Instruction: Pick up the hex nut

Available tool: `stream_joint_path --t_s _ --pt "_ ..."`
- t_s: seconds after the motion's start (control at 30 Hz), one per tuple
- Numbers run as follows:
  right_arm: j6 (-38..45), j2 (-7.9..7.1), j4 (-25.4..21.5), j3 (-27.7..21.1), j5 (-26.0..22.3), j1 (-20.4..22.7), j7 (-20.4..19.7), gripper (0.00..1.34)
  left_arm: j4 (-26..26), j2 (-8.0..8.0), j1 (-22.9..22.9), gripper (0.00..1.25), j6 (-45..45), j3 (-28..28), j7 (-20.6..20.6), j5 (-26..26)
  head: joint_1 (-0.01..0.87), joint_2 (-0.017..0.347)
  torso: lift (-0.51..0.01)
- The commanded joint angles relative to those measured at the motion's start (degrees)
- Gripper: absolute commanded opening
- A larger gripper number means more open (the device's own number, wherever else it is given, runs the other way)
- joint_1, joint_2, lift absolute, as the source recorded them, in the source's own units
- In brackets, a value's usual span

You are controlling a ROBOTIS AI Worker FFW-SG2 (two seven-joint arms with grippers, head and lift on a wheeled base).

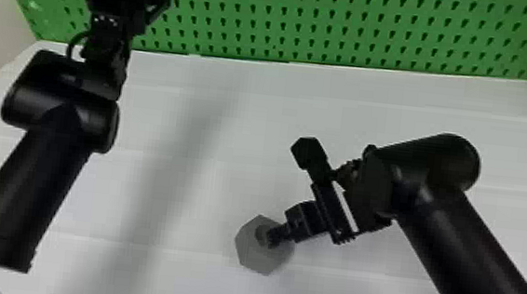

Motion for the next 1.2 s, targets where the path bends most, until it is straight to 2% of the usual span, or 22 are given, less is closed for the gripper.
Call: stream_joint_path --t_s 0.0,0.43,0.63,0.87,1.17 --pt "-0.13 0.08 0.00 -0.45 0.10 0.11 0.00 0.28 0.08 0.01 0.11 1.16 0.00 0.00 0.01 -0.01 0.785 0.140 -0.092" --pt "-0.48 0.17 -0.88 -2.03 0.37 0.73 0.00 0.28 0.25 -0.07 0.63 1.16 0.09 -0.09 0.18 0.08 0.785 0.140 -0.092" --pt "0.66 0.26 -4.39 -3.52 3.27 1.34 0.00 0.28 0.34 0.01 0.90 1.16 0.09 -0.35 0.27 0.26 0.785 0.140 -0.092" --pt "1.37 0.44 -8.26 -7.92 5.73 2.40 0.00 0.28 0.52 -0.07 1.60 1.16 0.09 -0.79 0.62 0.61 0.785 0.140 -0.092" --pt "0.40 1.23 -14.15 -15.13 11.35 4.77 0.00 0.28 0.60 -0.07 2.39 1.16 0.09 -1.23 1.06 1.22 0.785 0.140 -0.092"
